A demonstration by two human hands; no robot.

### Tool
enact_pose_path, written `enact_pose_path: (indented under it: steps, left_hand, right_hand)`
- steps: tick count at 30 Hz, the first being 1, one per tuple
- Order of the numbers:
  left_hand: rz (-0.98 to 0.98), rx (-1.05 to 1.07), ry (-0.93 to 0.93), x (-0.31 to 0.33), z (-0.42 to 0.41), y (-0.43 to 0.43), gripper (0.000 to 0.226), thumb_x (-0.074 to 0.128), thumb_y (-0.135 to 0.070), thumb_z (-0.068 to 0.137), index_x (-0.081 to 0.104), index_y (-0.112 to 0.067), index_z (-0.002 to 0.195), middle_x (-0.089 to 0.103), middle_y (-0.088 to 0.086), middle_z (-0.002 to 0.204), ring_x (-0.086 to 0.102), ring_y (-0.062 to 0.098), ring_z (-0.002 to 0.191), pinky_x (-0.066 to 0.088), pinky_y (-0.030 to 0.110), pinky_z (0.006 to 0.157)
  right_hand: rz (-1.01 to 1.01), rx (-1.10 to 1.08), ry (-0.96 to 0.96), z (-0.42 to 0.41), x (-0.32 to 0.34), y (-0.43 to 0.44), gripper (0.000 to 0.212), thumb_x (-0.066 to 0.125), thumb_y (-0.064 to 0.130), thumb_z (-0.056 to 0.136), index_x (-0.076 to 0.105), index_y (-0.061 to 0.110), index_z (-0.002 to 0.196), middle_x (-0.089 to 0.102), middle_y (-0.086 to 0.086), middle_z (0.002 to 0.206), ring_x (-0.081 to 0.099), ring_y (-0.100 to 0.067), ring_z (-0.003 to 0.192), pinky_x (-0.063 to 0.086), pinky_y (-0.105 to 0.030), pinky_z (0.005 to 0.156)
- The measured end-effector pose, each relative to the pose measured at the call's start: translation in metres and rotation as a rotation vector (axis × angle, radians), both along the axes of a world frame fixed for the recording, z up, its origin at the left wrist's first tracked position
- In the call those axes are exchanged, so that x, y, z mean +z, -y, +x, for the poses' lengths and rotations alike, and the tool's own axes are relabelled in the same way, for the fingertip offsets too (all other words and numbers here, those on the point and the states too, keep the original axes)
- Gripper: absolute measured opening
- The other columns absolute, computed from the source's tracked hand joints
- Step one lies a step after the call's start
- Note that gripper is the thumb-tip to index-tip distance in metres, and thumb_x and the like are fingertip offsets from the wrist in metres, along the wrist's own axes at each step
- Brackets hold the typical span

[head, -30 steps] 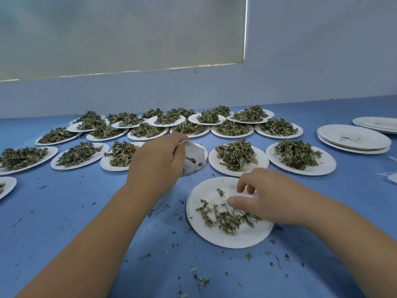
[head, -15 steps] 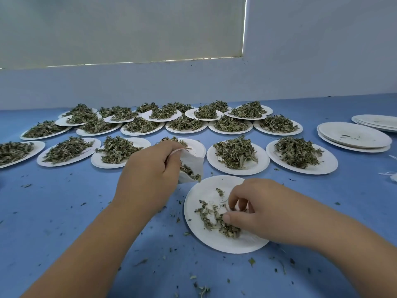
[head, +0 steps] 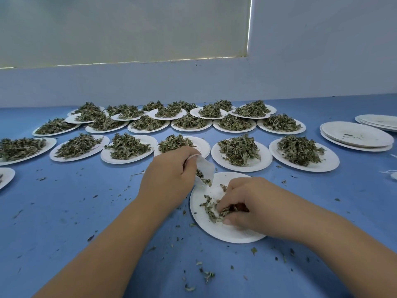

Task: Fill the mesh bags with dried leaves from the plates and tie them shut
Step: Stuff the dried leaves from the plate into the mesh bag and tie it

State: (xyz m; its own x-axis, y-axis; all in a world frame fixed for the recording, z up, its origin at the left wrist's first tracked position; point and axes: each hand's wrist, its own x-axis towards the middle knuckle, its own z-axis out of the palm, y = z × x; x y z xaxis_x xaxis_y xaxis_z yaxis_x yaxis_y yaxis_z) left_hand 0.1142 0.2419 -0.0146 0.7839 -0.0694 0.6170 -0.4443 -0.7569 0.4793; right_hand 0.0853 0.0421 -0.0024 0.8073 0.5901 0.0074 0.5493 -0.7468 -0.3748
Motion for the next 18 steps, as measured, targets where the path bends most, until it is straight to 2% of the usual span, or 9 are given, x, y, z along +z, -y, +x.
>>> enact_pose_path:
  steps: [3,7,10,14,18]
  left_hand:
    - [-0.025,-0.012,-0.018,-0.001,-0.001,0.0,0.018,0.053,-0.02,0.096,0.069,-0.026,0.097,0.052,-0.018,0.053,0.047,0.001,0.048,0.031,0.023,0.046]
    - [-0.021,-0.01,-0.029,-0.001,-0.004,0.003,0.017,0.054,-0.02,0.095,0.069,-0.026,0.096,0.051,-0.017,0.051,0.049,0.002,0.052,0.039,0.027,0.047]
    - [-0.003,-0.023,-0.048,-0.001,-0.006,0.005,0.018,0.054,-0.021,0.095,0.071,-0.026,0.098,0.056,-0.028,0.059,0.05,-0.002,0.053,0.035,0.024,0.048]
    - [0.035,-0.023,-0.09,-0.001,-0.008,0.007,0.02,0.054,-0.023,0.094,0.071,-0.026,0.102,0.059,-0.014,0.058,0.052,-0.002,0.056,0.037,0.021,0.05]
    - [-0.007,-0.03,-0.089,-0.001,-0.007,0.008,0.02,0.055,-0.021,0.093,0.073,-0.025,0.101,0.058,-0.015,0.057,0.051,-0.003,0.055,0.038,0.016,0.05]
  right_hand:
    - [0.024,0.004,0.027,-0.001,0.0,0.0,0.019,0.063,0.028,0.088,0.072,0.035,0.103,0.06,0.018,0.099,0.053,0.002,0.09,0.045,-0.018,0.079]
    - [0.092,0.003,0.029,-0.001,-0.002,0.0,0.02,0.064,0.021,0.086,0.076,0.032,0.098,0.066,0.016,0.094,0.057,0.001,0.088,0.047,-0.019,0.078]
    - [0.256,-0.013,0.009,0.004,-0.002,0.003,0.016,0.071,0.018,0.083,0.077,0.031,0.09,0.068,0.017,0.084,0.059,0.002,0.08,0.048,-0.015,0.071]
    - [0.522,-0.113,0.067,0.01,-0.004,0.0,0.011,0.075,0.018,0.081,0.078,0.028,0.084,0.068,0.013,0.077,0.06,-0.003,0.068,0.05,-0.018,0.063]
    - [0.576,-0.155,0.117,0.015,0.001,-0.005,0.01,0.074,0.017,0.083,0.078,0.026,0.085,0.068,0.009,0.075,0.063,-0.007,0.07,0.053,-0.028,0.069]
